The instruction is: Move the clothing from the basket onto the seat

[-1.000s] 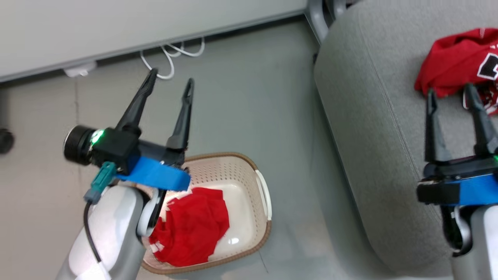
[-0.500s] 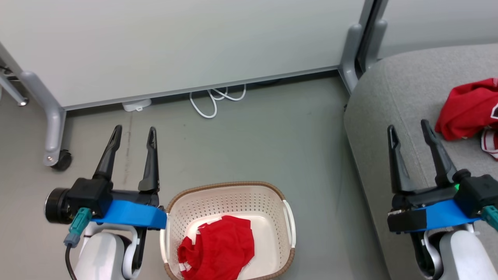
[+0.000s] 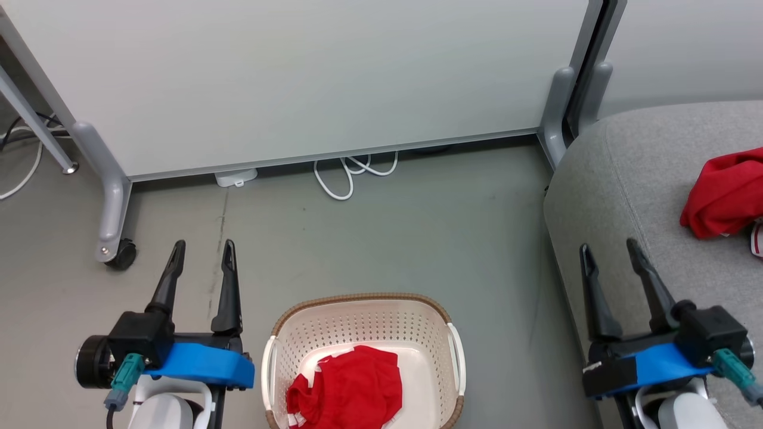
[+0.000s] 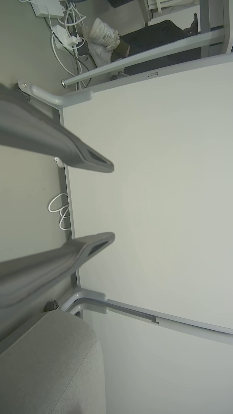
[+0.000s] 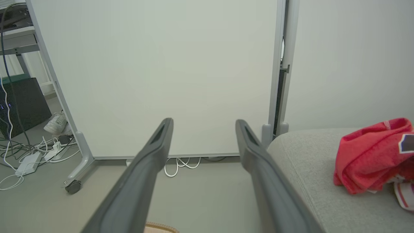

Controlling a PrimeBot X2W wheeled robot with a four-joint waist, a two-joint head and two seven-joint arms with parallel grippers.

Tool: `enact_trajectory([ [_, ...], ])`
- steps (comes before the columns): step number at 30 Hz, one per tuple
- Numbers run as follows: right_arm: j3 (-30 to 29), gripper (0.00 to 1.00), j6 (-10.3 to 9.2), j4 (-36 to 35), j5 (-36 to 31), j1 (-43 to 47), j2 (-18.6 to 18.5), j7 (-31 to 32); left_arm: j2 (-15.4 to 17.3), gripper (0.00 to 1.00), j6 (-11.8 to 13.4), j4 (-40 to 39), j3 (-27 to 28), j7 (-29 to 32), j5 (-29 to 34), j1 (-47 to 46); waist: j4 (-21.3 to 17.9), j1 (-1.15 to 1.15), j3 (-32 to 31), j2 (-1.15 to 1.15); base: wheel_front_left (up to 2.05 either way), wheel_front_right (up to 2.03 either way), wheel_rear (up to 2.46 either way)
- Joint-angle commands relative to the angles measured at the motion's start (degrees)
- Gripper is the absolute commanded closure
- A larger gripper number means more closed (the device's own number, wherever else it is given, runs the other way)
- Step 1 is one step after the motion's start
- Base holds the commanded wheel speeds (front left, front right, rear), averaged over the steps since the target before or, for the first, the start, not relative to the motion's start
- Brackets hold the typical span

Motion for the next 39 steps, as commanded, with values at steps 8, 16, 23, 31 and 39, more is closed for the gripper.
enact_trajectory([
  [8,-0.1,0.00,0.01,1.1,0.2,2.6,0.4,0.0,-0.6,0.00,-0.6,0.5,1.4,-0.2,0.9,1.5,0.5,0.01,-1.0,0.00,0.00,0.00,0.00],
  [16,0.0,0.00,0.01,1.7,0.5,3.2,0.5,0.0,-1.1,0.00,-0.6,1.0,1.6,-0.2,1.2,2.3,0.8,0.01,-1.4,0.00,0.00,0.00,0.00],
  [23,0.0,0.00,0.01,1.5,0.8,3.0,0.5,0.0,-1.0,0.00,-0.6,0.9,-0.2,-0.2,1.2,0.6,1.1,0.01,-1.1,0.00,0.00,0.00,0.00],
  [31,-1.5,0.00,0.01,-0.7,-0.2,-1.5,0.4,0.0,2.8,0.00,-0.6,4.4,-8.9,-0.2,-0.3,-8.4,-0.2,0.01,3.7,0.00,0.00,0.00,0.00],
  [39,-1.8,0.00,0.01,-3.3,-0.9,-7.5,0.4,0.0,8.5,0.00,-0.6,13.0,-20.9,-0.2,-2.9,-19.0,-4.6,0.01,11.8,0.00,0.00,0.00,0.00],
])
